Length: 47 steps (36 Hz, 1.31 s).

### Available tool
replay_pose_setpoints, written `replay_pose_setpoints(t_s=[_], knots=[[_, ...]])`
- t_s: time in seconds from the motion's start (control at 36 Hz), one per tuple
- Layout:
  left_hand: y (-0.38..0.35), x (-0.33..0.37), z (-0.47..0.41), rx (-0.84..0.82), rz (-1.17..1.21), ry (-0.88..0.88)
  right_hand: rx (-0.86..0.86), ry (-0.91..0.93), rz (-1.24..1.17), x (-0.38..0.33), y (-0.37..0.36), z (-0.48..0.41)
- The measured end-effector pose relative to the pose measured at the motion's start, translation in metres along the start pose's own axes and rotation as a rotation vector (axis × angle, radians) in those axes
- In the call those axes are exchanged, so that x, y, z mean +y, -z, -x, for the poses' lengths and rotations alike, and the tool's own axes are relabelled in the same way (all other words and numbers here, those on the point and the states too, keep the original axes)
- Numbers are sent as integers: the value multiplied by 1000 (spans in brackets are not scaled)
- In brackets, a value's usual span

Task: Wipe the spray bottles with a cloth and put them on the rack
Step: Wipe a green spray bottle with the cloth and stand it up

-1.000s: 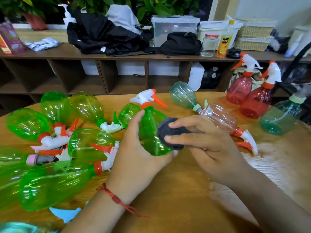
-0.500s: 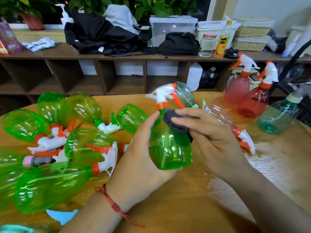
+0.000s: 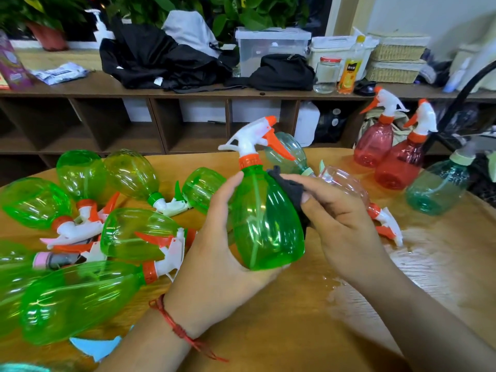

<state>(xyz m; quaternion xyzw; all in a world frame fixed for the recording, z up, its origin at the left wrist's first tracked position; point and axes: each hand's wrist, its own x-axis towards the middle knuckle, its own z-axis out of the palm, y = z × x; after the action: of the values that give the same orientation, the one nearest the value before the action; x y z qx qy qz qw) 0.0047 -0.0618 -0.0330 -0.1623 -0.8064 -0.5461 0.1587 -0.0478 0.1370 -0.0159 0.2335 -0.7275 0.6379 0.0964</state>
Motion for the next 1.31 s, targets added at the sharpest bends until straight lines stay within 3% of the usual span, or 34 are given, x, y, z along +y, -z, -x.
replay_pose_setpoints(t_s=[0.17,0.42,0.5,0.64,0.78,0.89,1.08,1.17,1.31], knots=[[1,-3,-2,-38,-202,4,-37,164,161,5,-1,2],[-6,-2,0,-69,-266,-89,-28,157,152,4,-6,0],[-8,-2,1,9,-215,-57,-34,195,152,0,-5,1],[-6,-14,-3,163,79,73,-92,306,264,-3,-1,5],[-1,-21,-10,263,133,120,-140,366,321,1,-1,7],[-2,-19,-7,215,71,109,-143,369,325,1,1,7],[-11,-7,2,-25,-197,-5,-110,246,309,5,5,1],[-14,-5,2,-12,-239,-18,-106,234,314,5,6,0],[-9,-10,1,58,-128,143,-176,347,392,4,6,2]])
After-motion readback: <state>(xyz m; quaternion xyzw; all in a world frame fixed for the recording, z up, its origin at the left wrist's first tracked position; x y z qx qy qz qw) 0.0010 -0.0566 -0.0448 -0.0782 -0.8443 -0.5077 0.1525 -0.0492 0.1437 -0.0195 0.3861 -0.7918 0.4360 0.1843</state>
